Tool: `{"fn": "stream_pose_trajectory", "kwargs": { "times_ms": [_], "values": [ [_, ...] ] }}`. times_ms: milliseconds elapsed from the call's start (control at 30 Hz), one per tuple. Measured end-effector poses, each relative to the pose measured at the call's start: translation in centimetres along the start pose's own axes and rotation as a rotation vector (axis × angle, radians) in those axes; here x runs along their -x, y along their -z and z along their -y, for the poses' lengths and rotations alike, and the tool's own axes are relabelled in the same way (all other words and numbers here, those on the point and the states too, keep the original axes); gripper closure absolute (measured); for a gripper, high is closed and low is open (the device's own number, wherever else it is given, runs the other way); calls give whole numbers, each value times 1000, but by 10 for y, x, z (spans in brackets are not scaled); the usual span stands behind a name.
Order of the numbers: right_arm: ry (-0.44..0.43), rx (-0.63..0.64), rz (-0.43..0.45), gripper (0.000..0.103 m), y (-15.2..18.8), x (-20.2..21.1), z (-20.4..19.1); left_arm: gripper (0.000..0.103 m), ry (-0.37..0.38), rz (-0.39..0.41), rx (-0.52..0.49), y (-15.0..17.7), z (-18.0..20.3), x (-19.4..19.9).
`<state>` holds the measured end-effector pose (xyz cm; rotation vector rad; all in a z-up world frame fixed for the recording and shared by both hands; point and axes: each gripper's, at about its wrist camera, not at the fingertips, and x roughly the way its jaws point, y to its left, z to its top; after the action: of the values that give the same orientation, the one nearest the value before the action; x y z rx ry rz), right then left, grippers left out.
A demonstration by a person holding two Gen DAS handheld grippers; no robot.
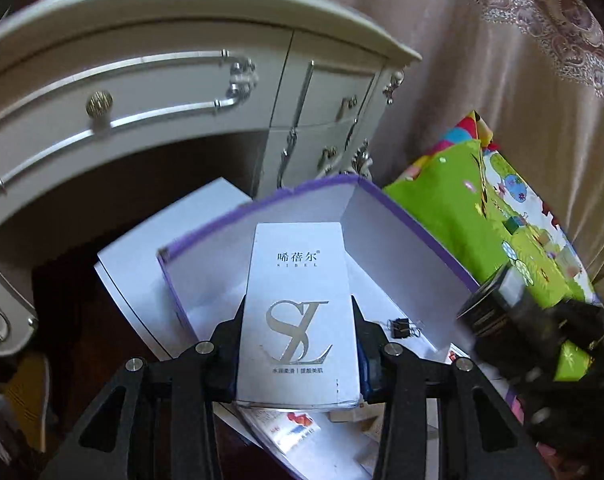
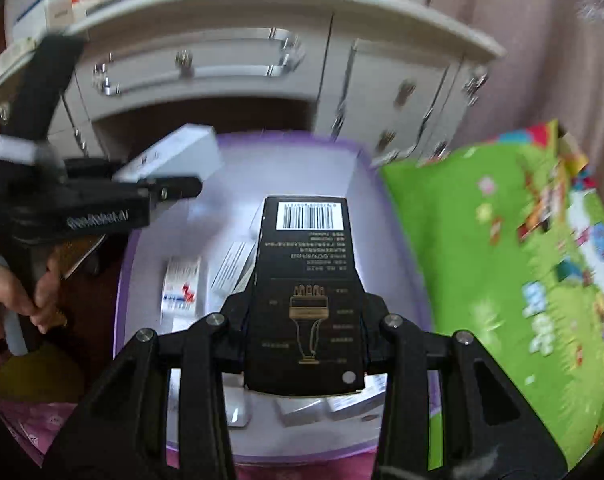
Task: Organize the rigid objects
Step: 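Open both tools to drop the black box and SL box into the storage box, then move both open tools back over the mat toward the blue box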
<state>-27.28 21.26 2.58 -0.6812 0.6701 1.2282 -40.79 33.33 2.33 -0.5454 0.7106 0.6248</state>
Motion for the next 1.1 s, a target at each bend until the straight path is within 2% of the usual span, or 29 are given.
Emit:
{"fn": "stream_pose_trajectory", "kwargs": {
  "times_ms": [67,133,200,233,267,367,467,567,633,733,833,967,1100],
  "values": [
    [-22,-21,-41,60,7,-12,0,59,-9,-22,15,-2,1,-8],
    [-44,-50,-65,60,8,-17,5,51,-45,-44,9,-6,4,-16],
    [-54,-72,-72,50,12,-21,9,16,-137,-67,-19,-8,8,-25],
    [-67,-80,-69,35,15,-21,10,15,-173,-68,-35,-9,10,-27],
    [-90,-90,-59,26,14,-21,17,15,-191,-60,-48,-9,13,-26],
    [-73,-133,-11,22,20,-4,37,15,-188,-76,-61,-14,27,-25],
    [15,-258,6,20,42,15,92,15,-122,-71,-122,-24,63,-27],
    [115,-399,8,17,78,32,149,15,-31,-69,-270,-33,128,-40],
    [207,-527,-16,16,119,46,195,14,46,-86,-382,-33,176,-55],
    [289,-698,-38,16,171,67,246,14,162,-120,-505,-32,238,-85],
    [368,-788,-47,16,208,85,287,14,186,-171,-609,-33,304,-130],
    [463,-799,-79,13,237,98,329,14,188,-161,-676,-50,362,-175],
    [473,-820,-100,13,258,99,362,14,189,-160,-755,-66,412,-222]
  ]
}}
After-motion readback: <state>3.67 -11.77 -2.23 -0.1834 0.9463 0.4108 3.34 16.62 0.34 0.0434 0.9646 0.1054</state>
